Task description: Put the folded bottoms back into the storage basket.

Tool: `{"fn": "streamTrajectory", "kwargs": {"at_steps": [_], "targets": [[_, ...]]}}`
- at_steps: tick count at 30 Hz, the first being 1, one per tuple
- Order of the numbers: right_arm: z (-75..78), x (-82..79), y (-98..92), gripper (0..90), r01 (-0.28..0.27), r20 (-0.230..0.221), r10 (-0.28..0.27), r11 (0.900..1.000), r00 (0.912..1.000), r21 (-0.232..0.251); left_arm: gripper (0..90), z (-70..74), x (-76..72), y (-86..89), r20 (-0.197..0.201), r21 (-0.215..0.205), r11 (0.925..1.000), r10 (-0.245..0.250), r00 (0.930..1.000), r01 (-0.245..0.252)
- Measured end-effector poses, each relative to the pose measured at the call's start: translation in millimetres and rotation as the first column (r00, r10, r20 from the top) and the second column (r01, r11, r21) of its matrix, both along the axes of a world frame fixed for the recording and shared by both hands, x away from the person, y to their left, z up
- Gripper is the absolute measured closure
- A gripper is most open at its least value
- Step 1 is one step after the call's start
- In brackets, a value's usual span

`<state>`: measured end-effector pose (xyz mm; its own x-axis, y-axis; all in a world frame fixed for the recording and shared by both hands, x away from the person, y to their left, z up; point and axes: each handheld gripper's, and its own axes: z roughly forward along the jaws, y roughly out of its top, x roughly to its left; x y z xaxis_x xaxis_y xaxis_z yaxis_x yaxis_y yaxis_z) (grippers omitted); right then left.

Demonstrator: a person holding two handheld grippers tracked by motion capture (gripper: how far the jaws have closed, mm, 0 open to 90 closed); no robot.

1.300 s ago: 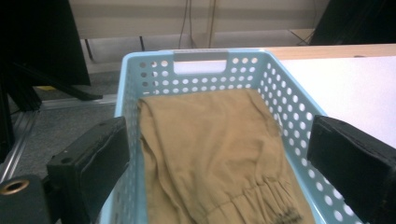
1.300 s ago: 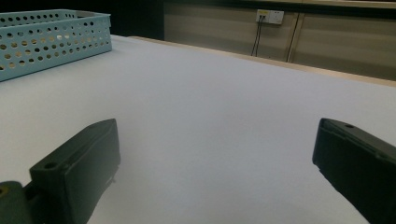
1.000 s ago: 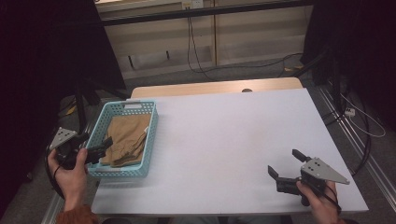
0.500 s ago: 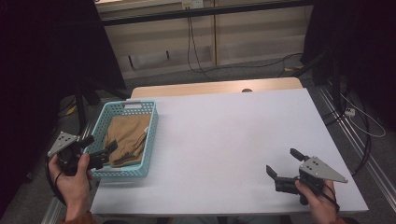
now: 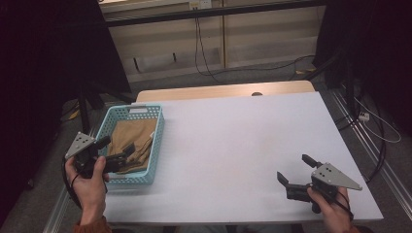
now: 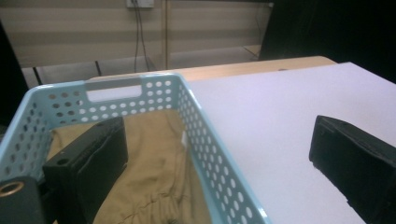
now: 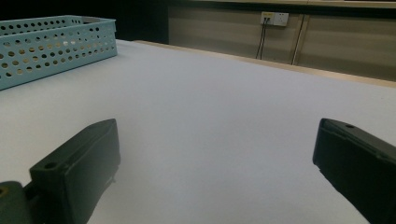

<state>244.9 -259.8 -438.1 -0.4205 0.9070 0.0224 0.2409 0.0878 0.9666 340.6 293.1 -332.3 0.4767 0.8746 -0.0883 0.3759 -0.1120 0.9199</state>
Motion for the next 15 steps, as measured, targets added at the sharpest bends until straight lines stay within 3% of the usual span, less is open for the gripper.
{"fn": "streamTrajectory", "kwargs": {"at_steps": [4, 10, 15], "targets": [[-0.3, 0.3, 0.2, 0.6, 0.002, -0.005, -0.002, 1.0, 1.0, -0.006, 4.7, 1.2, 0.5, -14.4, 0.01, 0.043, 0.9984, -0.038, 0.9992, 0.038], [-0.3, 0.4, 0.1, 0.6, 0.003, -0.005, -0.003, 1.0, 1.0, -0.005, 4.2, 0.6, 5.7, -27.9, 0.004, -0.018, 0.997, -0.076, 0.9971, 0.076], [-0.2, 0.2, -0.2, 0.6, 0.003, -0.003, -0.003, 1.0, 1.0, -0.005, 4.2, 2.0, 8.1, -41.5, 0.011, 0.005, 0.994, -0.109, 0.9939, 0.109]]}}
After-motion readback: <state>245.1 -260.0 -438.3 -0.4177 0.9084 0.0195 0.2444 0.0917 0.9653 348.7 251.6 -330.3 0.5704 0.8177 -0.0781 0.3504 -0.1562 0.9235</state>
